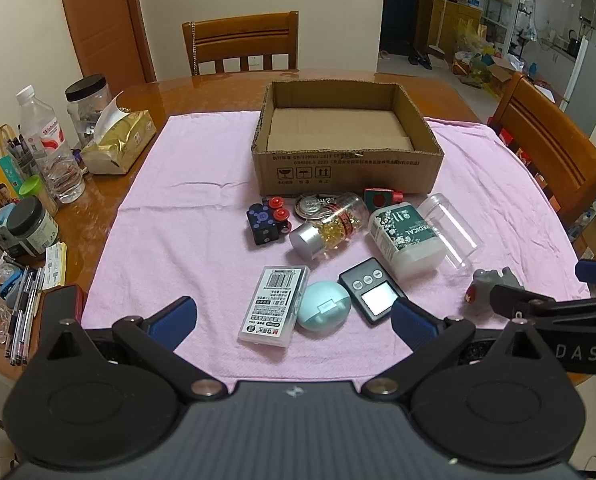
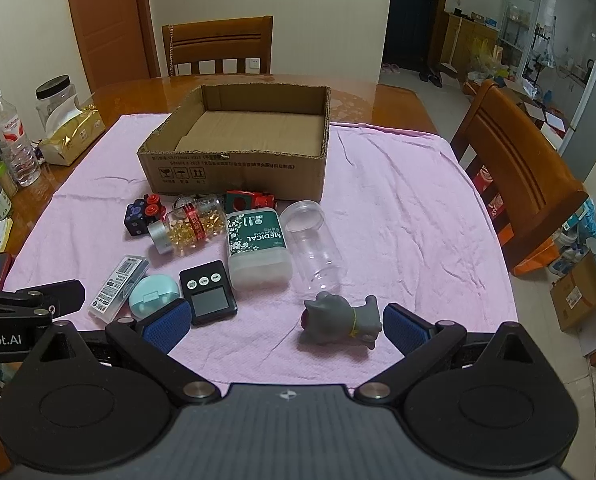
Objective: Organize rigid objects
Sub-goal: 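Move both tools toward the items on the pink cloth, then grasp the white card pack with left tool while right tool grasps grey toy dog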
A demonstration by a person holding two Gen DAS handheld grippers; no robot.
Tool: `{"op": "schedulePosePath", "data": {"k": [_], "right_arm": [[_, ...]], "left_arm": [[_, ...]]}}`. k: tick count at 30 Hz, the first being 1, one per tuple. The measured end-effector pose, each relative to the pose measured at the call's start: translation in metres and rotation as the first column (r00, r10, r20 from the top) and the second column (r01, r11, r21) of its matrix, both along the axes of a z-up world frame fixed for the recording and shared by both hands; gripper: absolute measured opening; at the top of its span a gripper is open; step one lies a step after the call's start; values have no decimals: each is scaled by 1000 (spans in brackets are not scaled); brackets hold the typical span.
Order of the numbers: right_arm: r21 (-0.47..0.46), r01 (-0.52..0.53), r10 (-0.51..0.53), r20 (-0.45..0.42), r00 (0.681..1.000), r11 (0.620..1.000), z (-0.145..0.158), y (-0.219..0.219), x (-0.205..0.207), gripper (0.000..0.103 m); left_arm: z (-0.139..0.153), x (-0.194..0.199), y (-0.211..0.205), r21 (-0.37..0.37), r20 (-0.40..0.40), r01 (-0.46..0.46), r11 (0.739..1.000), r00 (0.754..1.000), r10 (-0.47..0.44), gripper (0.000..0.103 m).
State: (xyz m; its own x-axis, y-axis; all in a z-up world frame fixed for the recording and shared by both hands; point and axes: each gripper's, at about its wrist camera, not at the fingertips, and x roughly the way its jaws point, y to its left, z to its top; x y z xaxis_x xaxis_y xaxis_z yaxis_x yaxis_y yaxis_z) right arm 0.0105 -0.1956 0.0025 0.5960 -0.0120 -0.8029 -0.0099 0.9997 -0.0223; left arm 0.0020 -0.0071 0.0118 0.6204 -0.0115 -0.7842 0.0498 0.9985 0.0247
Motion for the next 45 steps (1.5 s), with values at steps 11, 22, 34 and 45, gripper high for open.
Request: {"op": "schedulePosePath", "data": {"k": [11,22,34,45], "right_arm": [[-18,-7,7,6,1000,1000,2,0,0,103],[-41,-25,26,19,999,999,1,-1,2,103],[-100,-167,176,90,980,981,-25,-1,-6,103],[-39,-171,172,26,985,985,-56,-9,-3,103]], "left_arm": [[-1,1,0,-17,7,9,1000,1000,-9,102],[-1,3,-1,-49,50,33,998,998,-30,102],[-30,4,5,-88,95,81,993,993,-73,102],[-81,15,17,1,52,38,999,998,-38,102]]}}
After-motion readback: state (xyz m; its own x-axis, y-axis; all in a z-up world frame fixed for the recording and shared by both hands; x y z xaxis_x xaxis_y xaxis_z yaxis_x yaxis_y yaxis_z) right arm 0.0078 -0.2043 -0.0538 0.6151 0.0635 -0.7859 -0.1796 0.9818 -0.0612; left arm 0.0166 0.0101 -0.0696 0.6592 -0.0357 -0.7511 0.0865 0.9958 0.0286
